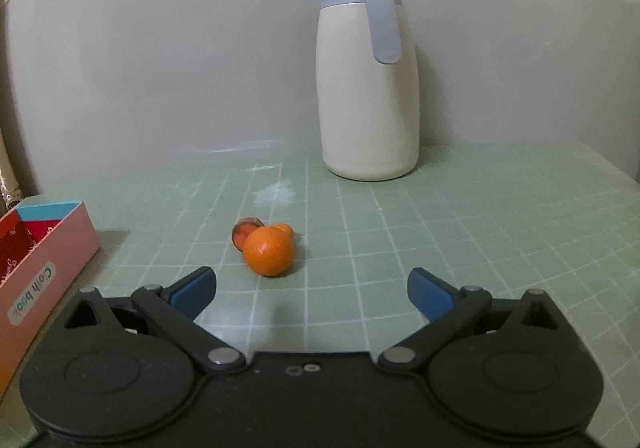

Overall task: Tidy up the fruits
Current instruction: 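Carry the kumquat with the left gripper into the red box and release, then move the right tool to the large mandarin and close on it, then carry the mandarin with the right gripper into the red box and release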

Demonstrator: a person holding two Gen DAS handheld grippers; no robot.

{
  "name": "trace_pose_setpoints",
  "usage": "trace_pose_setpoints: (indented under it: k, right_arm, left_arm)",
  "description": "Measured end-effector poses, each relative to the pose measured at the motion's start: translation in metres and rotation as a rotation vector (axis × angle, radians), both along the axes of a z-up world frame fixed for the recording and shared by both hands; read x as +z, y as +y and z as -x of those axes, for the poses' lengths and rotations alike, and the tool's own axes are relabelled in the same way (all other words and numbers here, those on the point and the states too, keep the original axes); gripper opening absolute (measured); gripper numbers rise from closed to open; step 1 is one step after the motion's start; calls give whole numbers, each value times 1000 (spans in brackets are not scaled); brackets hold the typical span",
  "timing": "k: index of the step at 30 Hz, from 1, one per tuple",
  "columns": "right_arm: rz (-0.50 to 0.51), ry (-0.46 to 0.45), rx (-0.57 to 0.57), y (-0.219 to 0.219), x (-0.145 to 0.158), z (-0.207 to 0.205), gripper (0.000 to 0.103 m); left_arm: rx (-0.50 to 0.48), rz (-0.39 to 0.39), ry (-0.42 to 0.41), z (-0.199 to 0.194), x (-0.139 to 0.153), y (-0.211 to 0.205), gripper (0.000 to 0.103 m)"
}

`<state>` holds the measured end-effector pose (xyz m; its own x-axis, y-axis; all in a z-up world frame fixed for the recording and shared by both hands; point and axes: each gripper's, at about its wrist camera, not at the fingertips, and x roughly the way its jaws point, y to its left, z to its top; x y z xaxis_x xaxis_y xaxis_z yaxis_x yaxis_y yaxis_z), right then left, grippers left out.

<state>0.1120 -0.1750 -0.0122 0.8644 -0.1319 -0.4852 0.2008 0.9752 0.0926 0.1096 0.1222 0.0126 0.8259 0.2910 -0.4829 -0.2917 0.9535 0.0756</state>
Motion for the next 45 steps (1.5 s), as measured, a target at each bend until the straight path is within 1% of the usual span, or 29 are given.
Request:
trace_pose_setpoints:
  k: [3, 5, 7, 9, 10, 12, 14, 19, 20, 22, 23, 25, 27, 29, 30, 34, 38, 42, 45]
  right_arm:
    - [-15, 6, 18, 2, 0, -8, 102]
    - [-20, 11, 32, 5, 0, -15, 101]
    - [-16, 14, 40, 8, -1, -21, 100]
    - [-16, 17, 42, 11, -2, -27, 98]
    - [-16, 23, 43, 12, -4, -31, 98]
    - [-17, 31, 37, 12, -6, -37, 96]
    - [-30, 36, 30, 10, -7, -44, 94]
    - [-91, 40, 9, 2, -10, -56, 91]
    - [-100, 43, 9, 1, -10, -58, 89]
    - [-102, 50, 5, 0, -12, -61, 76]
    - [-107, 55, 5, 0, -13, -63, 73]
    - [-112, 63, 9, -1, -14, -66, 66]
    - [-106, 79, 16, 0, -16, -70, 61]
    - [-121, 91, 32, -2, -18, -75, 43]
    - [-129, 87, 40, -2, -19, -76, 38]
    - [-128, 78, 52, 1, -18, -73, 37]
    - [-114, 37, 91, 11, -9, -59, 37]
    - [-88, -29, 185, 36, 6, -40, 37]
    - [-93, -69, 298, 63, 15, -28, 37]
  left_arm:
    - [31, 37, -2, 9, 0, 12, 95]
    - [17, 71, -8, 16, -1, 19, 95]
    - [9, 51, -23, 23, 0, 18, 95]
    - [30, 1, -56, 31, 2, 16, 96]
    - [34, -8, -73, 35, 3, 17, 98]
    - [44, -9, -108, 41, 6, 22, 102]
    - [72, -9, -125, 44, 8, 31, 103]
    - [143, 31, -109, 42, 8, 53, 103]
    - [155, 39, -106, 43, 7, 57, 103]
    - [173, 45, -102, 44, 6, 63, 103]
    - [179, 46, -102, 45, 6, 65, 103]
    - [186, 44, -101, 46, 6, 68, 103]
    - [187, 40, -101, 45, 5, 69, 103]
    - [187, 36, -103, 46, 5, 69, 103]
    - [188, 32, -104, 46, 5, 69, 103]
    - [199, 31, -110, 49, 6, 71, 103]
    - [227, 40, -120, 52, 7, 77, 103]
    - [270, 67, -120, 59, 6, 90, 103]
    - [310, 95, -112, 65, 4, 102, 103]
